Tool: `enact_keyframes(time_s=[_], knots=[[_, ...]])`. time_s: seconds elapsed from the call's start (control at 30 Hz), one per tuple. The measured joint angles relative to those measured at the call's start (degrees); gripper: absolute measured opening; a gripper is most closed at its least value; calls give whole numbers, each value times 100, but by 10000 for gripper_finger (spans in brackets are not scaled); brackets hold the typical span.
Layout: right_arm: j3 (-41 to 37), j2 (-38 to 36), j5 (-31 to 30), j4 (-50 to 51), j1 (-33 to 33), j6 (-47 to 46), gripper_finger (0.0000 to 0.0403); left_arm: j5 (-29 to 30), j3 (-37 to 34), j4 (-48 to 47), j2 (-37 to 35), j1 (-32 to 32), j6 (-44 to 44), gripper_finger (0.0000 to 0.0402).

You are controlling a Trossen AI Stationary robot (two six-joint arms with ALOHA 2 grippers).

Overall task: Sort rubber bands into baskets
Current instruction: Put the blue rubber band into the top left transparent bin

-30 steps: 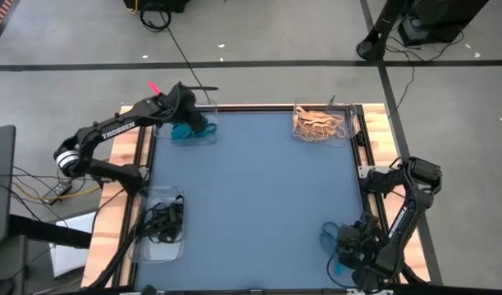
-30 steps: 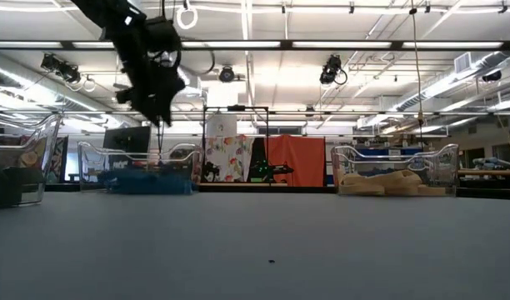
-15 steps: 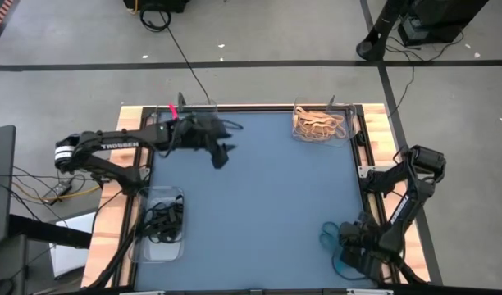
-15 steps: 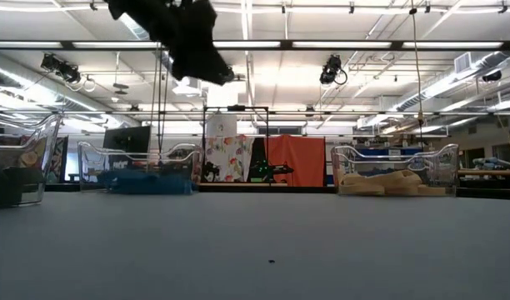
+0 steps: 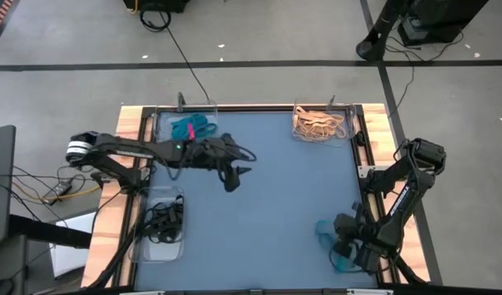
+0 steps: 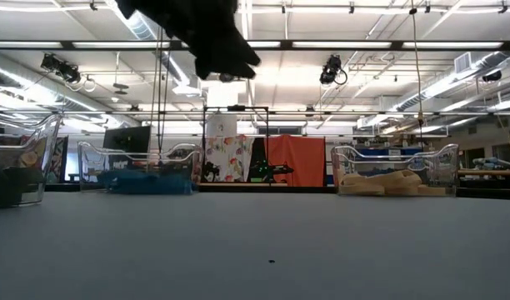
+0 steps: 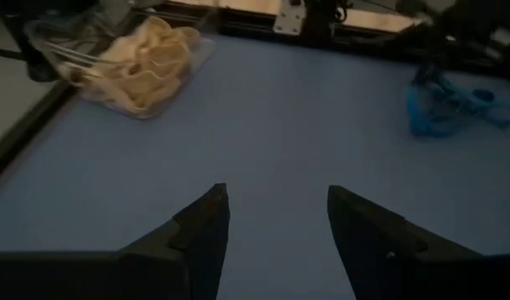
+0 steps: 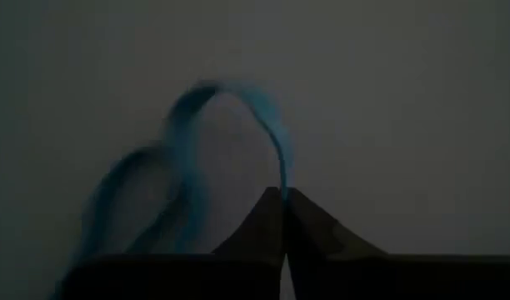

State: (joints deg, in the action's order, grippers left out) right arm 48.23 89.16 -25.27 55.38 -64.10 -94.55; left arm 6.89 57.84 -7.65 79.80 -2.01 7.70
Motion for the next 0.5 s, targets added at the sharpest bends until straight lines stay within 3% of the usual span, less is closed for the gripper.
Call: enact_keyframes(time_s=[0.13,0.5], knots=[[233,-3,-1043,433,209,215,8,-94,0,692,625,129,4,206],[315,-6,-2728,193,1202,1402,8,-916,0,2844,1572,413,7,206]])
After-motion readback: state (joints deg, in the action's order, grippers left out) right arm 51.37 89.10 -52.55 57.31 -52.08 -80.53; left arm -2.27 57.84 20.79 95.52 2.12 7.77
